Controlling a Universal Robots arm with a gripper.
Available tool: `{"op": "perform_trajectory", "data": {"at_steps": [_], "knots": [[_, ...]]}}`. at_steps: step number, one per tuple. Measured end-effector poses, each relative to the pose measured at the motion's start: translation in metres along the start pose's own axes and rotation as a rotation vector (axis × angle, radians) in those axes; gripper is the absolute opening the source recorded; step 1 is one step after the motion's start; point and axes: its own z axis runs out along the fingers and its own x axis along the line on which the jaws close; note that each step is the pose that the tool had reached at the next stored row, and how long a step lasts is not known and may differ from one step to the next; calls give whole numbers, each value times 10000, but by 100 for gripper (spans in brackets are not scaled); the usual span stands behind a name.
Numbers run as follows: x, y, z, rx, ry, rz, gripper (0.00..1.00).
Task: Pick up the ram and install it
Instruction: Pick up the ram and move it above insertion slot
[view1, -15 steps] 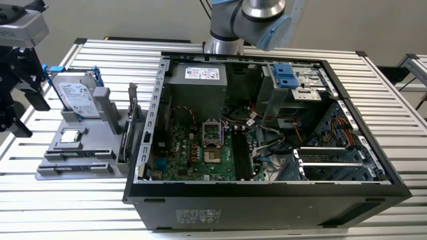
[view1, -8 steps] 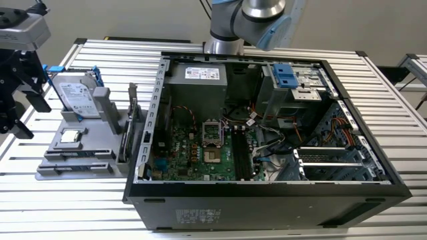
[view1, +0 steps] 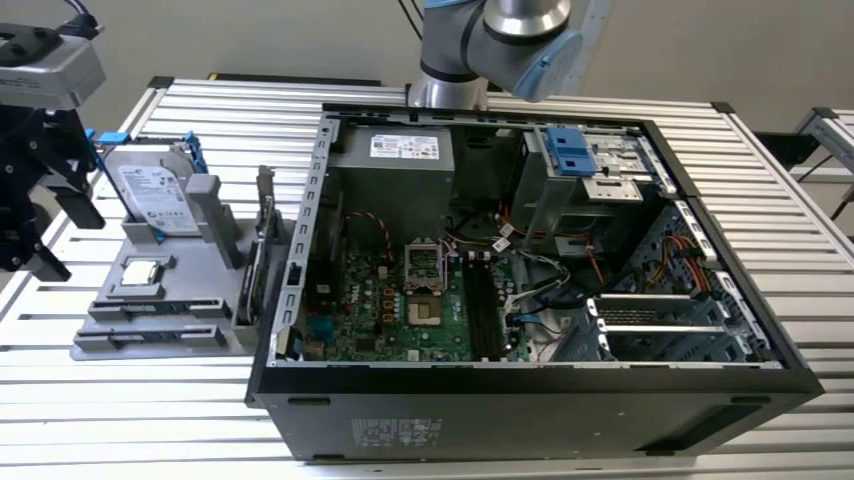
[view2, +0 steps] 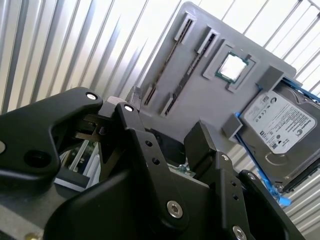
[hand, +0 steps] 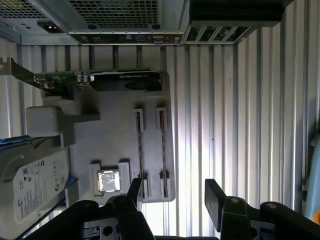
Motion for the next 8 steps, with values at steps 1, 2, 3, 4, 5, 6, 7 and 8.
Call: {"op": "perform_trajectory", "data": {"at_steps": [1, 2, 3, 4, 5, 6, 7, 8], "knots": [[0, 0, 6, 1, 0, 0, 100], [0, 0, 12, 1, 0, 0, 100], [2, -1, 16, 2, -1, -1, 100], [6, -2, 21, 0, 0, -11, 100], [11, -2, 25, -1, 1, -41, 100], [16, -1, 28, -2, 2, -83, 100], [22, -1, 31, -4, 3, -125, 100], [28, -2, 34, -5, 3, -162, 100]]}}
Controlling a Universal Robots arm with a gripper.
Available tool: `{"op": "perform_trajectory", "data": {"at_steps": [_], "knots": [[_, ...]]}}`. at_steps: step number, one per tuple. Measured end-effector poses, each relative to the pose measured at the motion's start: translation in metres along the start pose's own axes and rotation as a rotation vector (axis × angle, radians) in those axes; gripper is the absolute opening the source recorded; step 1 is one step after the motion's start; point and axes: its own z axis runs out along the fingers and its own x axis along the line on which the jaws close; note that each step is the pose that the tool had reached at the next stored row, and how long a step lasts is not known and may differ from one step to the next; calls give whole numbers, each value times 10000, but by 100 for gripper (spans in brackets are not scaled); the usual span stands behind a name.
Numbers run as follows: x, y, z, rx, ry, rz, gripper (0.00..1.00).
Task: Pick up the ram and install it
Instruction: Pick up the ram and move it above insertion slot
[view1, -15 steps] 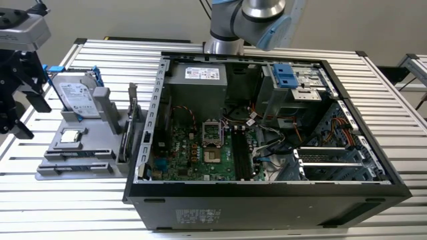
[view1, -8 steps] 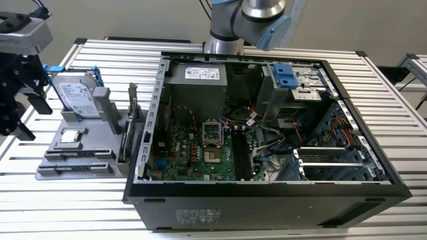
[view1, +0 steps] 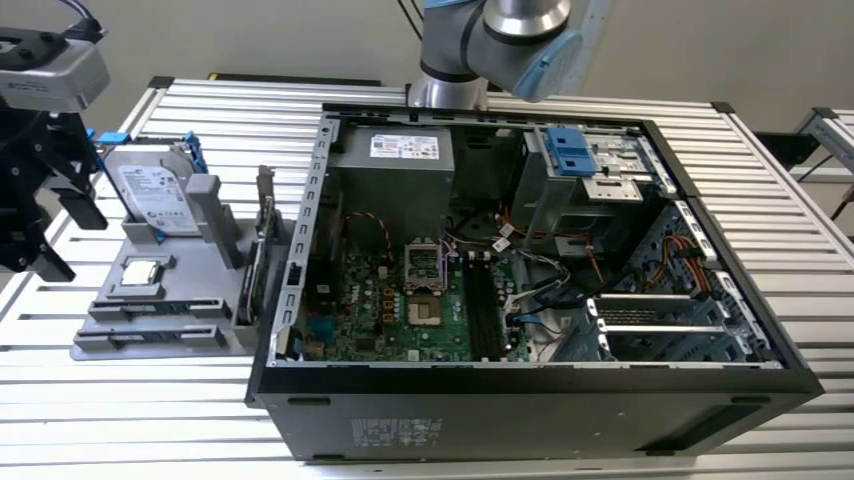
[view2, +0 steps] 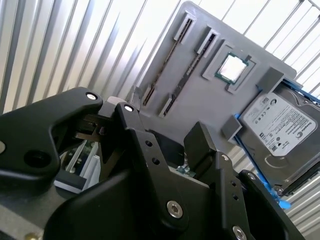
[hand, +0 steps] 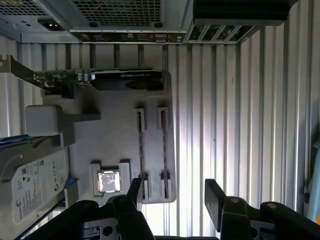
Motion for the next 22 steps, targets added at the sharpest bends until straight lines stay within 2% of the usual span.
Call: {"op": "perform_trajectory", "data": {"at_steps": [12, 22], "knots": [[44, -1, 43, -23, 10, -624, 100], [45, -2, 101, -25, 10, -634, 100]]}}
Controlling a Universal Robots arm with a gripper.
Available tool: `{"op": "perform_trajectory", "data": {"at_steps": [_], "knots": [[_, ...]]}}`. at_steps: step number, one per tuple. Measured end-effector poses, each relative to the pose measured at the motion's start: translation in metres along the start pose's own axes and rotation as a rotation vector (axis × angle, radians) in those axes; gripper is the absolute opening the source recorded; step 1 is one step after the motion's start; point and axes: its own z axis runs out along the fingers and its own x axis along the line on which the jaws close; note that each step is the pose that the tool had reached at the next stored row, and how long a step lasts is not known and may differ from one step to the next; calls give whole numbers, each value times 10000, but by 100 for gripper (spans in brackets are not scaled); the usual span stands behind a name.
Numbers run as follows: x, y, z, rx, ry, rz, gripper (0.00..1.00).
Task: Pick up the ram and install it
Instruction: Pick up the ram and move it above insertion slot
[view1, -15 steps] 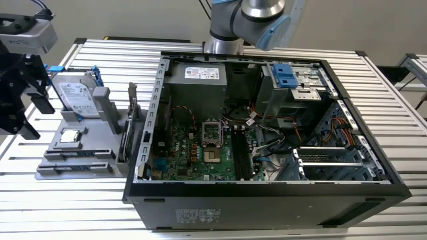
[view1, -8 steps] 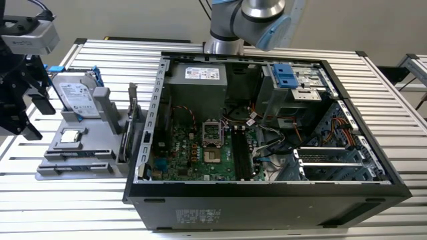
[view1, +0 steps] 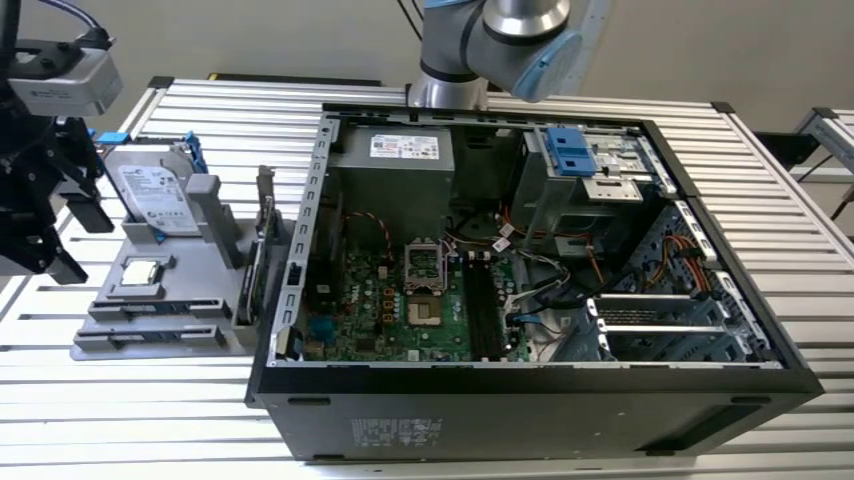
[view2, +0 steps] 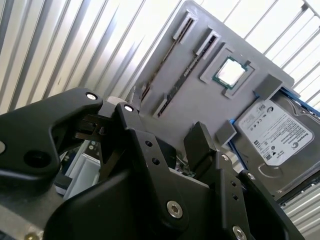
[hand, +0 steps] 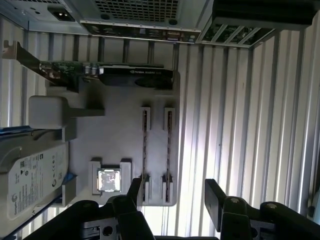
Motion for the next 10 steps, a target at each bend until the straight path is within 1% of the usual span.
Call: {"op": "perform_trajectory", "data": {"at_steps": [10], "knots": [[1, 0, 26, -1, 3, 1, 100]]}}
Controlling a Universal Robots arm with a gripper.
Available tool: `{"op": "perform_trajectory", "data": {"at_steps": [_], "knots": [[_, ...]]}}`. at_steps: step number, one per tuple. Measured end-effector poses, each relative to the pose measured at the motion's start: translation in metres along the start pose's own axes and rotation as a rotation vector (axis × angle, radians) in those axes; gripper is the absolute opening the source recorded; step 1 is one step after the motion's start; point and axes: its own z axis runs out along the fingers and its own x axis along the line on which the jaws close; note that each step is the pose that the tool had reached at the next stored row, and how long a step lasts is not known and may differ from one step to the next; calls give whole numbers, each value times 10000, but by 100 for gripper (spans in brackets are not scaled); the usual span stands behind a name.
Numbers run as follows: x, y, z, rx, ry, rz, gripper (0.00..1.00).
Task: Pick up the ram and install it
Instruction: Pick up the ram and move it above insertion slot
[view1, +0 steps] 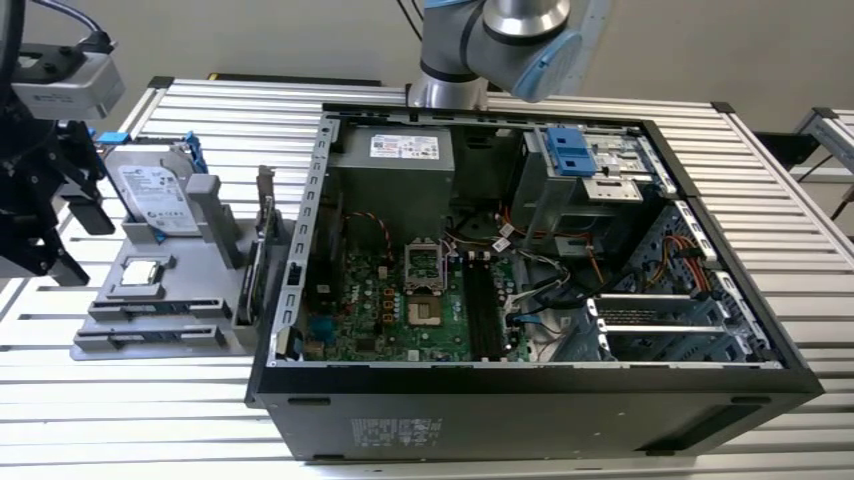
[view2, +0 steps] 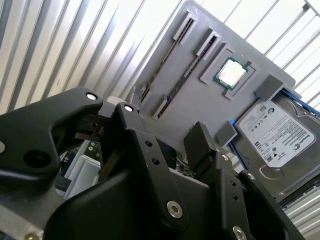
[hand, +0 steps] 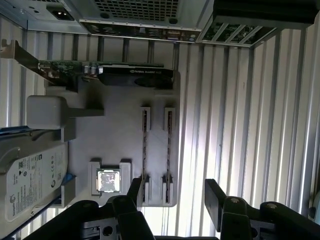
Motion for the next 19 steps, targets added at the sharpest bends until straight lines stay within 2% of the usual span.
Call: {"op": "perform_trajectory", "data": {"at_steps": [19], "knots": [[3, -3, 123, 5, -3, 0, 100]]}}
